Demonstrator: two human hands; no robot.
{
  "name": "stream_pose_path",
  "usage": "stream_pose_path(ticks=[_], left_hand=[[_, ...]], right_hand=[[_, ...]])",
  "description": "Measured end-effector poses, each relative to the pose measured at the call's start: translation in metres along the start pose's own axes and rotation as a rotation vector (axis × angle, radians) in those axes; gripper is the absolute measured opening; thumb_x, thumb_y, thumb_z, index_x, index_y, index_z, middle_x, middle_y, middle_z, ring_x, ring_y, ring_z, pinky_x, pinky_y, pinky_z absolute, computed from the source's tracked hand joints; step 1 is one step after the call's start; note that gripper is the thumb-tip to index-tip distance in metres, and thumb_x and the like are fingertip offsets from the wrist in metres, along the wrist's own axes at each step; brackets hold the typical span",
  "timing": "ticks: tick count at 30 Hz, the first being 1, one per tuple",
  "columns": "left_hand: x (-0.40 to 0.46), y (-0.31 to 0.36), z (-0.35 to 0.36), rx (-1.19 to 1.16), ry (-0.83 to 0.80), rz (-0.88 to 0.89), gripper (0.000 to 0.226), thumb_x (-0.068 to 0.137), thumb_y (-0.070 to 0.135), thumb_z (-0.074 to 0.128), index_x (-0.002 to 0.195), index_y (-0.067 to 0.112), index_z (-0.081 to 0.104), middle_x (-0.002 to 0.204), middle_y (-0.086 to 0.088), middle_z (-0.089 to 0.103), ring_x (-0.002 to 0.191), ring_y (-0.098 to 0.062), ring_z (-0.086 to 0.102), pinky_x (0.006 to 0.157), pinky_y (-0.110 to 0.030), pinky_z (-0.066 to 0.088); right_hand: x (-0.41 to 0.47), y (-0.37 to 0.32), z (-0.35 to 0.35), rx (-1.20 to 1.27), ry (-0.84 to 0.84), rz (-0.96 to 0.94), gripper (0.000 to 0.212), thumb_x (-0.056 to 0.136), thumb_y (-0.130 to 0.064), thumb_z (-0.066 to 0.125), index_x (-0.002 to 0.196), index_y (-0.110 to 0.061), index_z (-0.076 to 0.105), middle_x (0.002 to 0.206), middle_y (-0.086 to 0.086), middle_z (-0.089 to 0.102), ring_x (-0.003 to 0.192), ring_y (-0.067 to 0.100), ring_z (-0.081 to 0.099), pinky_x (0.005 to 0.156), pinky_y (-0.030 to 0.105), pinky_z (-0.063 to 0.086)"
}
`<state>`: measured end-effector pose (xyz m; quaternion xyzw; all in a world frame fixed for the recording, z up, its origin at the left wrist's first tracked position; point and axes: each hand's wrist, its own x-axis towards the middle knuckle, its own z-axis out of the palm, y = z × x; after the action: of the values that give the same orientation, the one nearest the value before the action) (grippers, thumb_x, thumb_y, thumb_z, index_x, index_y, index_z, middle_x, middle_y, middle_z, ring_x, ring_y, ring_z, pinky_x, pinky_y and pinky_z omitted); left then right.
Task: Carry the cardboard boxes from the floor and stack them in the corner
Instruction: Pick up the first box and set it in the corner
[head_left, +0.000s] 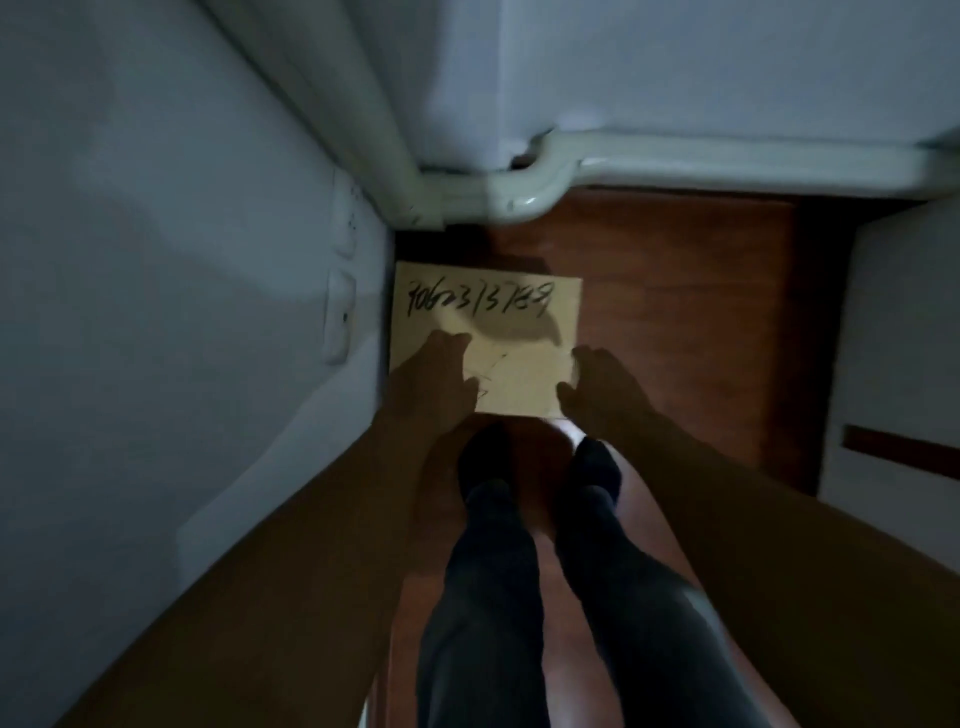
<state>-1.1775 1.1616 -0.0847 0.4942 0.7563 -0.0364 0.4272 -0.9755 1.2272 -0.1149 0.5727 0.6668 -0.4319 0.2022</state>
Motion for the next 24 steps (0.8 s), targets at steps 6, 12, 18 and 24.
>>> stream_pose_path(ticks=[6,12,18,24], left_hand=[[-0.144,0.105,-0.096,-0.012,0.019,0.194,0.035,0.093,0.033,0.057,0.127,0.025,0.056,0.115,-0.001,0.064,0.104,-0.022,0.059,0.085,-0.039,0.051],[-0.263,0.174,-0.123,-0.029,-0.101,0.270,0.018,0.086,0.029,0.057,0.103,0.034,0.063,0.102,0.006,0.068,0.093,-0.019,0.064,0.084,-0.039,0.055],[-0.344,0.228,-0.071,0.260,-0.300,0.496,0.013,0.086,0.031,0.056,0.095,0.037,0.063,0.103,0.011,0.069,0.089,-0.015,0.065,0.080,-0.036,0.056],[-0.424,0.264,0.027,0.610,-0.441,0.692,0.014,0.085,0.026,0.056,0.089,0.027,0.070,0.099,0.003,0.072,0.089,-0.018,0.066,0.082,-0.033,0.054]], right_hand=[[-0.171,-0.053,-0.100,0.074,0.025,0.025,0.048,0.094,-0.032,0.054,0.135,-0.009,0.051,0.136,0.016,0.056,0.120,0.031,0.055,0.092,0.034,0.044],[-0.357,-0.050,-0.144,0.280,0.202,0.110,0.035,0.098,-0.028,0.054,0.119,-0.003,0.066,0.115,0.015,0.068,0.104,0.031,0.063,0.086,0.032,0.046],[-0.511,0.029,-0.061,0.572,0.393,0.459,0.027,0.099,-0.032,0.050,0.098,-0.012,0.066,0.090,0.010,0.062,0.091,0.029,0.059,0.079,0.033,0.045],[-0.638,0.088,0.101,0.995,0.494,0.792,0.030,0.098,-0.028,0.049,0.071,-0.015,0.053,0.074,0.005,0.053,0.069,0.019,0.052,0.059,0.027,0.033]])
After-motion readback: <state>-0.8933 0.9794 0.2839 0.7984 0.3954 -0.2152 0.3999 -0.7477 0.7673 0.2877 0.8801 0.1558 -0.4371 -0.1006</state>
